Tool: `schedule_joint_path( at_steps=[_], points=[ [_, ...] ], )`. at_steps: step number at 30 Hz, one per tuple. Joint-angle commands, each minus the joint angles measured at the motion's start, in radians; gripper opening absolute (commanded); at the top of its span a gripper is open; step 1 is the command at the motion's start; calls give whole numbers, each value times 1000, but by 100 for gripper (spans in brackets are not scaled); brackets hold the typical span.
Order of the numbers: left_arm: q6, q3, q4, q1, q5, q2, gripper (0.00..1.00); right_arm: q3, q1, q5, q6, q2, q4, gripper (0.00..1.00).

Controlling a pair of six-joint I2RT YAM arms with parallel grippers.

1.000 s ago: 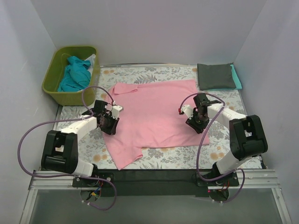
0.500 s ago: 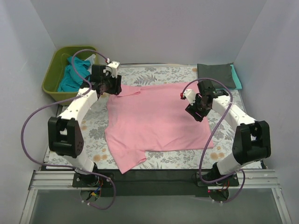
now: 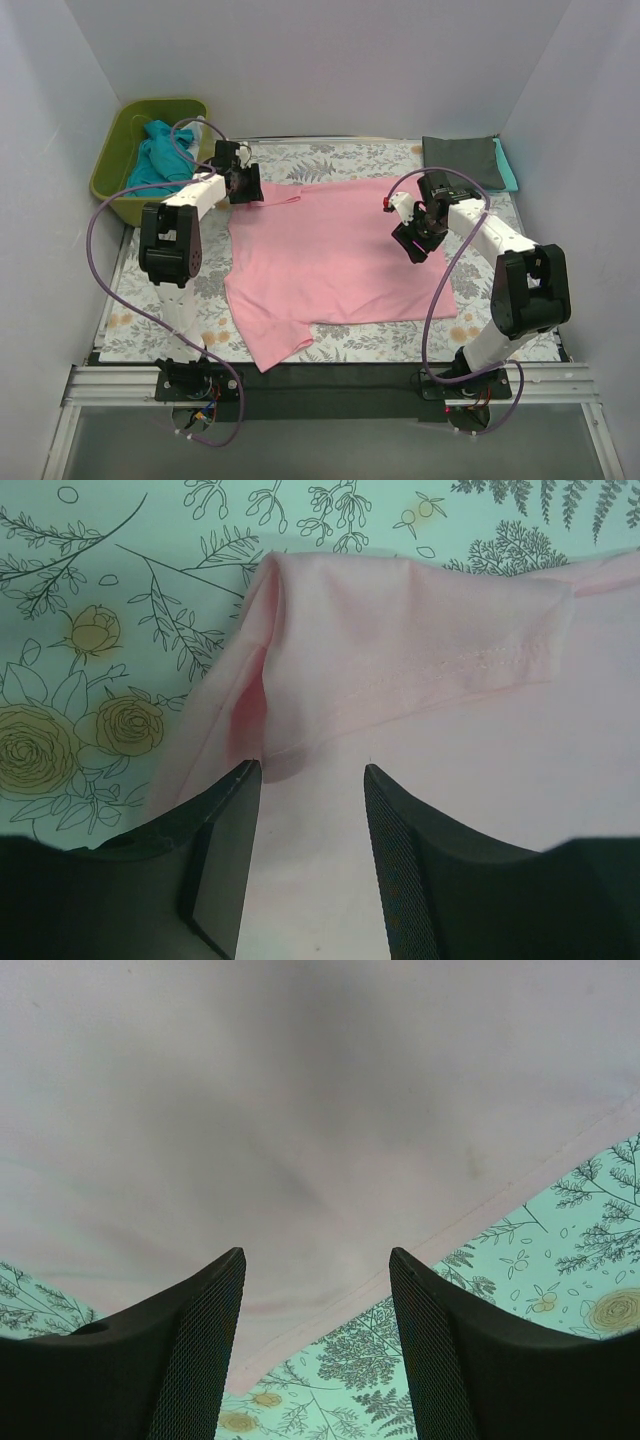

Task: Fold and stack the t-shirts
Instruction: Flatten the tshirt out

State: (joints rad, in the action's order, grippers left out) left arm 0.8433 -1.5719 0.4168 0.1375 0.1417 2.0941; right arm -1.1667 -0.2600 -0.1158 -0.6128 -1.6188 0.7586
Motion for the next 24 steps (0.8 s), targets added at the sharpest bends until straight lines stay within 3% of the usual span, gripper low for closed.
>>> schedule_joint_path(
  at_steps=[1, 13, 24],
  points=[
    [59, -28, -16, 1, -30, -19, 43, -13, 1, -22, 10, -6, 10, 56],
    [94, -88, 16, -1, -25, 75, 44, -21, 2, -16, 1, -35, 10, 56],
    [105, -62, 65, -19, -99, 18, 45, -27, 1, -15, -7, -42, 10, 56]
  ],
)
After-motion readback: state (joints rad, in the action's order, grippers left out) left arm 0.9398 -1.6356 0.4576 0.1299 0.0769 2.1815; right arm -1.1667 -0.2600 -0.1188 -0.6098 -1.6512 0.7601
